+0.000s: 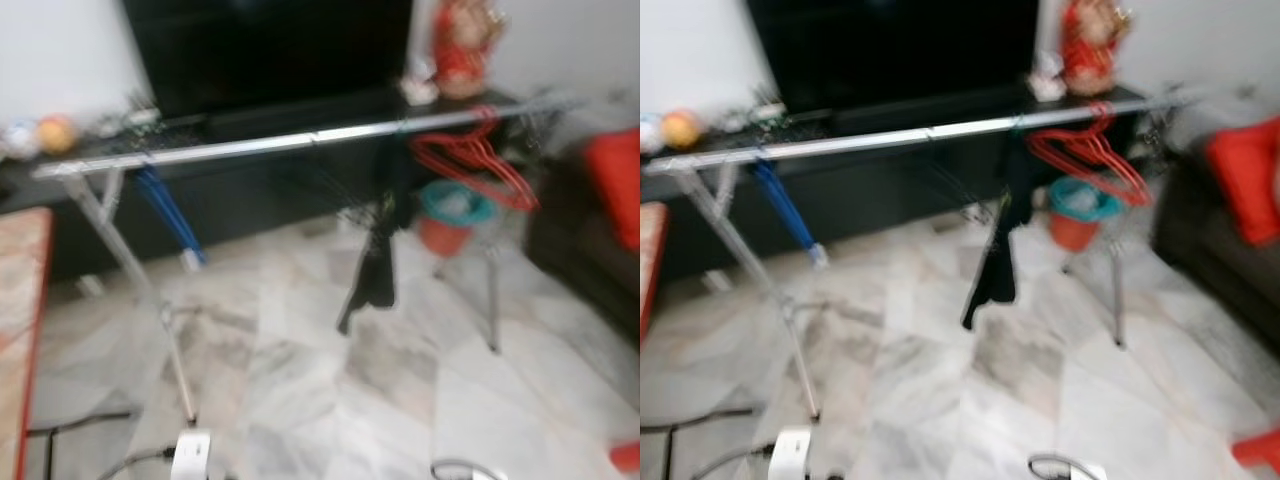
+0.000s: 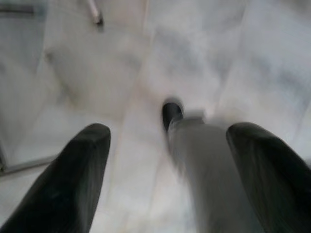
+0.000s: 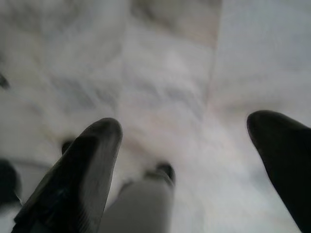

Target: Hang hanger

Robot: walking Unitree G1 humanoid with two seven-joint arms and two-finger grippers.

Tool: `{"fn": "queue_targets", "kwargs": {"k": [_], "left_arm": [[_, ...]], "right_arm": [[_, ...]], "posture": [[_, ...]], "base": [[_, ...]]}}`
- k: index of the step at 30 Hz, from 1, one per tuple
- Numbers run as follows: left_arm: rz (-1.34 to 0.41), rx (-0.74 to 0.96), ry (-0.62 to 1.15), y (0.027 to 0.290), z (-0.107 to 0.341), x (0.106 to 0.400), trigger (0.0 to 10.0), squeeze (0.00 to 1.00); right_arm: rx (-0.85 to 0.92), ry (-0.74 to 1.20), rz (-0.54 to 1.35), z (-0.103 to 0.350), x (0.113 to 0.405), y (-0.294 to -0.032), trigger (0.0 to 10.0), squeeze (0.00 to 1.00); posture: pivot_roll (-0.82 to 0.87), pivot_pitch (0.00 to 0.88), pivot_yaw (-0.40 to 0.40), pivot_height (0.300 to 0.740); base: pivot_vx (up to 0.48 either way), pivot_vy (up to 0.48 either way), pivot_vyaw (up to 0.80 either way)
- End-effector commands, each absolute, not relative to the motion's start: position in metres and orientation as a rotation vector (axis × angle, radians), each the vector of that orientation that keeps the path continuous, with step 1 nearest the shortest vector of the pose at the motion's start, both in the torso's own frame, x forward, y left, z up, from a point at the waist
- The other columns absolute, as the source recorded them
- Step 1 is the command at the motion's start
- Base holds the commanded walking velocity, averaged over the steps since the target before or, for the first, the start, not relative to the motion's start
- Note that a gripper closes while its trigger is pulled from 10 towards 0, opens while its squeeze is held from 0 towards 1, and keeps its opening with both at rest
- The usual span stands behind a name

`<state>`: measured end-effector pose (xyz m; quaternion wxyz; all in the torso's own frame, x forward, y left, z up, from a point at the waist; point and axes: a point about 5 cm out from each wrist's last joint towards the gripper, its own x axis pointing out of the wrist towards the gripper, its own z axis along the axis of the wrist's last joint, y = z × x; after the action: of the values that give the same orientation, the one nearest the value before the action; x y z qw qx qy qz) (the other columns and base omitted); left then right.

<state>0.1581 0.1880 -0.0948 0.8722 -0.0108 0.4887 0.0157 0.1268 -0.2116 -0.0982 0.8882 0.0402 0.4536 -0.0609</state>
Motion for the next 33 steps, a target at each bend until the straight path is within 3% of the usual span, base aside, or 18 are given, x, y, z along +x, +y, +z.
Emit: {"fn": "queue_targets", "kwargs": {"k": [1,33], "left_arm": [[0.013,0.012,1.017,0.188,-0.092,0.165,10.0,0.0],[-0.004,0.001,1.032,0.176,-0.094,0.165,10.0,0.0]], "right_arm": [[0.101,0.953,-0.133,-0.1,0.123,-0.209,10.0,0.0],[0.11,0.961,-0.132,-0.1,0.124,-0.208,10.0,0.0]], "posture": [[0.0,0.0,0.016,0.74],[0.0,0.0,0.019,0.74]], "base": [[0.0,0.0,0.0],[0.0,0.0,0.0]]}}
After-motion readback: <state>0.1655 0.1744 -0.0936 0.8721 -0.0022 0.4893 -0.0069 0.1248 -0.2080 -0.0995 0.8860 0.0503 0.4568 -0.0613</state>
